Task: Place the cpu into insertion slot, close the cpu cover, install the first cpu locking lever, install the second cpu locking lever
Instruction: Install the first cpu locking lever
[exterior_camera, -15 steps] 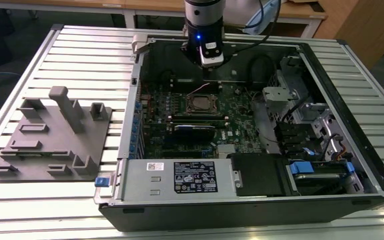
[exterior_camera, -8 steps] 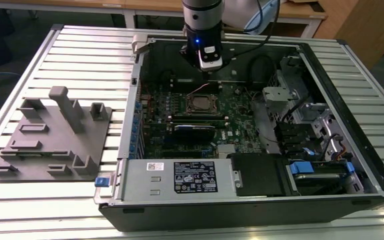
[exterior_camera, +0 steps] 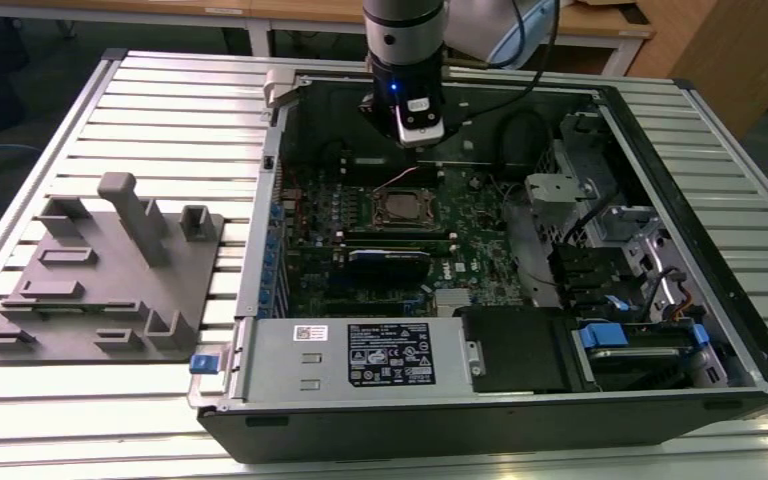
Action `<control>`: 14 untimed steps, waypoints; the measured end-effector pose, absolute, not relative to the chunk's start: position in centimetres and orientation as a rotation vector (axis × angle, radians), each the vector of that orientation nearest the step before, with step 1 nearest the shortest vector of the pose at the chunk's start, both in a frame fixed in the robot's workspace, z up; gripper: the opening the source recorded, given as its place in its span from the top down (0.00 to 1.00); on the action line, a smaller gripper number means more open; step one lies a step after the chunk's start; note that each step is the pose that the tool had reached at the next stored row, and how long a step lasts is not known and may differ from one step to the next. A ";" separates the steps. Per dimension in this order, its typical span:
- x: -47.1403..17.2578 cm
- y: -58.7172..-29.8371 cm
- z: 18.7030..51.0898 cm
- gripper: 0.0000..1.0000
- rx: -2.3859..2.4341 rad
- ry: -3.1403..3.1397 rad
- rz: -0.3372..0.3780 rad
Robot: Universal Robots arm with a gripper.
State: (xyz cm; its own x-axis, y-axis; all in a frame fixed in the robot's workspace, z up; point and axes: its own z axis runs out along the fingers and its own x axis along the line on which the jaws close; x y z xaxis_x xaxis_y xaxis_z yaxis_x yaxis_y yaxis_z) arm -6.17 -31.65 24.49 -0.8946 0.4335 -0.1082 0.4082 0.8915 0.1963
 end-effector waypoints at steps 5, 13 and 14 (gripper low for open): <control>-6.2 -31.7 24.5 0.89 0.651 2.909 0.254; -6.2 -32.0 24.3 0.89 0.657 2.911 0.310; -6.2 -32.1 24.3 0.89 0.658 2.911 0.324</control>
State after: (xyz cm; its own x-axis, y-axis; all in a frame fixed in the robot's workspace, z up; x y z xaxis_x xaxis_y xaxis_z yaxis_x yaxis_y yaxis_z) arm -6.17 -32.11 24.29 -0.8946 0.4382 -0.0875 0.4083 0.8812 0.2384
